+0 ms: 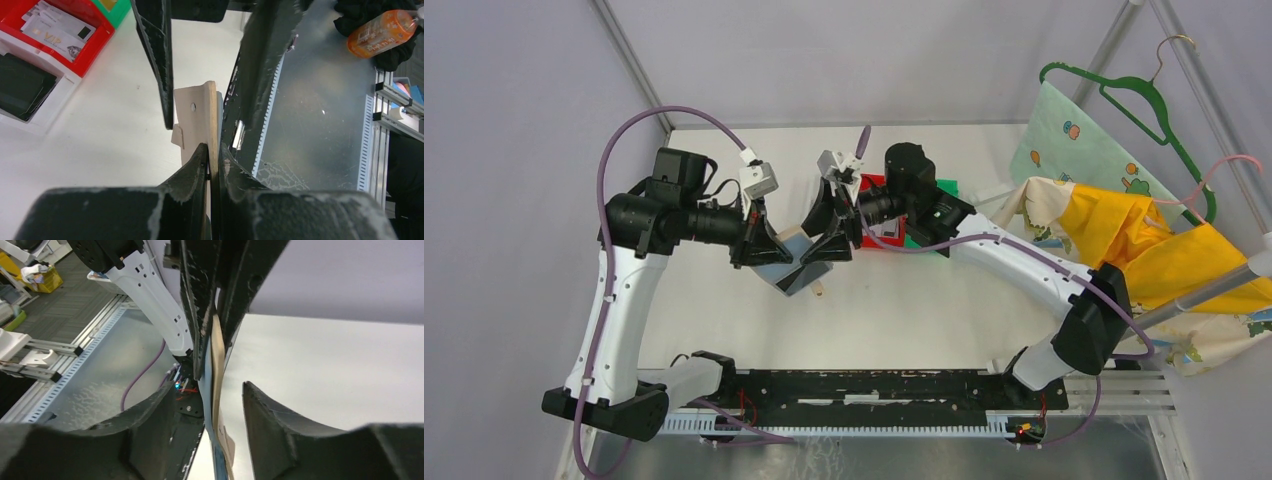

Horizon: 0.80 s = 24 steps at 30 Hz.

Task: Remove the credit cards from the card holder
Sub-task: Remove the credit card from the card holder.

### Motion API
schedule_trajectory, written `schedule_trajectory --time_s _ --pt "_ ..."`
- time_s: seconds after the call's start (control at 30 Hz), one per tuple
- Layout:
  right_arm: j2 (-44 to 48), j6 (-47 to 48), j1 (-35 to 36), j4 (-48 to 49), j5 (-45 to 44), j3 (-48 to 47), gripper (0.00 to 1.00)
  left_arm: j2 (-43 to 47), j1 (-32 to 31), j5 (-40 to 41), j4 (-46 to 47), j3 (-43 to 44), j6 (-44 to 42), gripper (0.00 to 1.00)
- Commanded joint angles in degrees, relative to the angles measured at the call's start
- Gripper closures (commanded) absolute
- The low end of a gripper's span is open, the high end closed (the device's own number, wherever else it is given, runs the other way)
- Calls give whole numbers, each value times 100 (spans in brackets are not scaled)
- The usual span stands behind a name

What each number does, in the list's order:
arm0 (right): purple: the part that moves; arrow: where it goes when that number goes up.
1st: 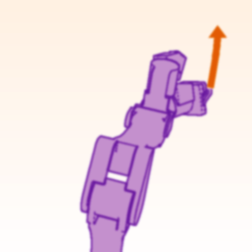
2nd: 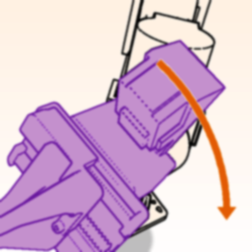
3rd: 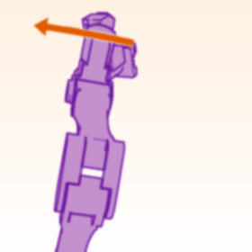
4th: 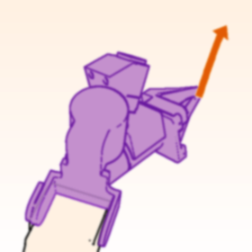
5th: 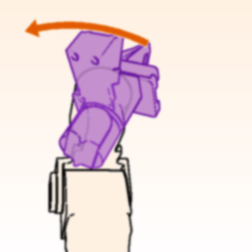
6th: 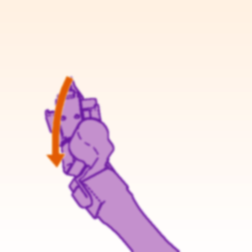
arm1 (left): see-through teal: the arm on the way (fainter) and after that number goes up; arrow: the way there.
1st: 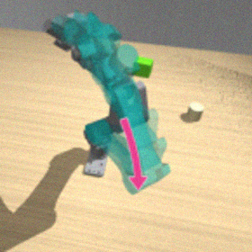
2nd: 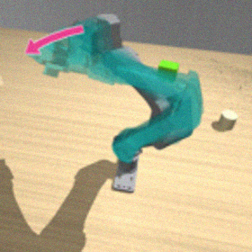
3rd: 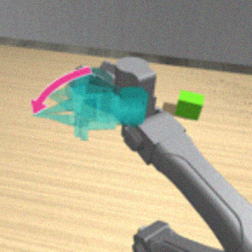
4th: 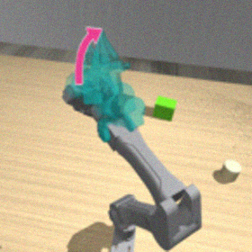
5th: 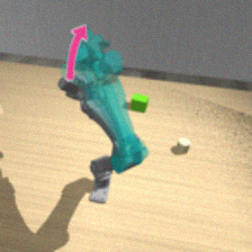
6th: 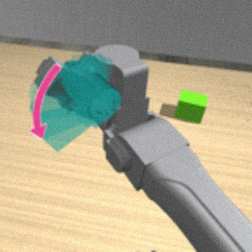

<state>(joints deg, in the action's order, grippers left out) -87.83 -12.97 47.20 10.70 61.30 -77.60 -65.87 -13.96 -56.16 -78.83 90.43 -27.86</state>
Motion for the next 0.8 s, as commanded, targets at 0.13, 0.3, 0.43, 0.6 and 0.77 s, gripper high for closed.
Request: schedule_trajectory --time_s 0.13,0.3,0.43,0.6,0.77 --pt "-74 750 86 -971 102 -291 72 35 -28 -384 -192 423 -440 98" --pt "44 468 101 -631 168 -216 100 -151 -36 -342 -501 875 -516 85" --pt "367 -946 75 1406 -3 359 100 -51 -37 -291 -23 494 10 18" --pt "764 -2625 -84 3640 -751 1246 100 509 -38 -603 1230 -183 909 0" --pt "1202 -4417 -128 6481 -2657 2683 100 938 -39 -854 2097 -813 1725 0"
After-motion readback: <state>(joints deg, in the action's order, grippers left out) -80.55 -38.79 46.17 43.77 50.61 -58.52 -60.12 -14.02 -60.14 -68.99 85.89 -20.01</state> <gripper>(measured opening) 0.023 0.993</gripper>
